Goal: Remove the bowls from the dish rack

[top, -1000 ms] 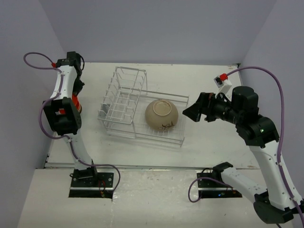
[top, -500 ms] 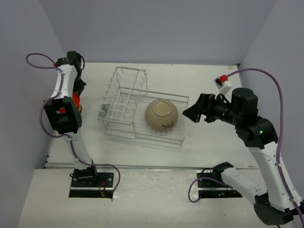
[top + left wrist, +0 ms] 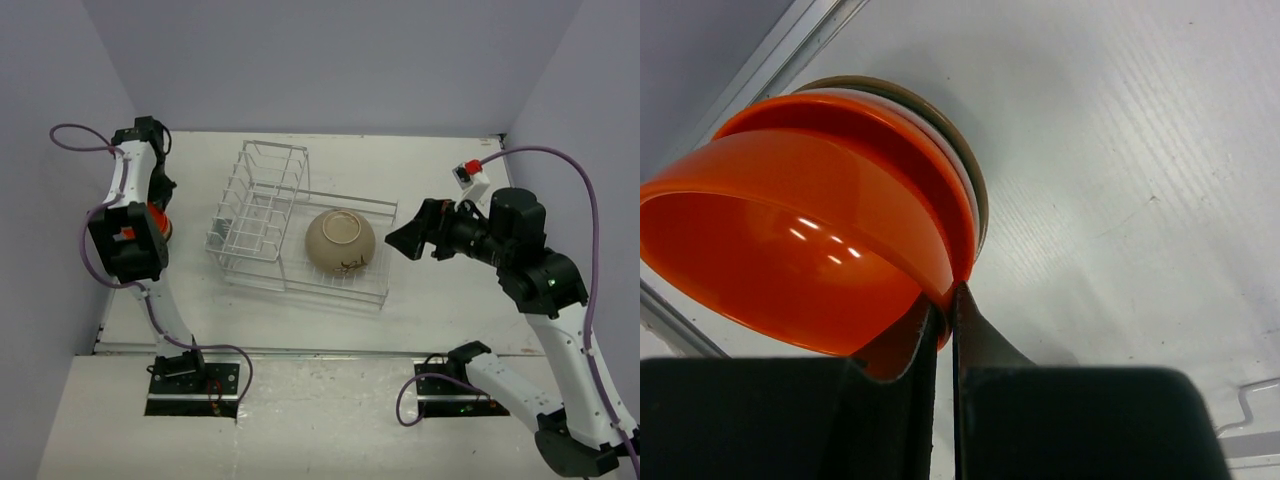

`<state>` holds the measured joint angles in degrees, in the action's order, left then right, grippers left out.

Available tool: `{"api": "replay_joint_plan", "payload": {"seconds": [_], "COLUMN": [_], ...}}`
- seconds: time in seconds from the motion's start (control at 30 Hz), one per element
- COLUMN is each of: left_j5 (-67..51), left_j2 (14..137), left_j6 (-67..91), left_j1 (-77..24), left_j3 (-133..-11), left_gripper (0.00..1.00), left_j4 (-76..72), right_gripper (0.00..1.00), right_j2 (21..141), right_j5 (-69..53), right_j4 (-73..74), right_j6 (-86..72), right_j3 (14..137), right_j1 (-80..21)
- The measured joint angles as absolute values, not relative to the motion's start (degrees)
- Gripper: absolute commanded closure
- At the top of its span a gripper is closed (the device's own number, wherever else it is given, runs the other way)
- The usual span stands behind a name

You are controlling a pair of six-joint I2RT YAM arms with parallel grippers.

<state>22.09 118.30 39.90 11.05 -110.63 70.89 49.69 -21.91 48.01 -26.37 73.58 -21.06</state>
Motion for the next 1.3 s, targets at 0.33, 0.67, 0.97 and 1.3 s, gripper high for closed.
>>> {"api": "replay_joint_plan", "payload": {"seconds": [0.33,0.67,0.97,1.3], "left_j5": [21.19,20.53,11.84,-9.78], "left_j2": [117.01,116.14,98.32,92.86], "left_j6": [39.92,40.97,45.21,46.70], "left_j1": [12.69,12.69,4.95,-19.16], "left_j3": [-109.10,-118.85,-124.29,-120.62], "left_gripper": [0.73,0.71,0.75,0.80], "left_j4": [70.19,73.32,63.59,45.30], "right_gripper": [0.01,0.01,0.01,0.05], "right_j2": [48.97,48.99,55.16,70.02], "right_j5": [-21.91,-21.91,-21.74,-22.02], "right_j4": [47.99,48.01,48.97,53.67], "right_j6": [-26.52,-26.52,-27.83,-28.86], "right_j3": [73.58,73.49,75.50,82.91], "right_j1": [-21.06,-21.06,-21.06,-21.06]}}
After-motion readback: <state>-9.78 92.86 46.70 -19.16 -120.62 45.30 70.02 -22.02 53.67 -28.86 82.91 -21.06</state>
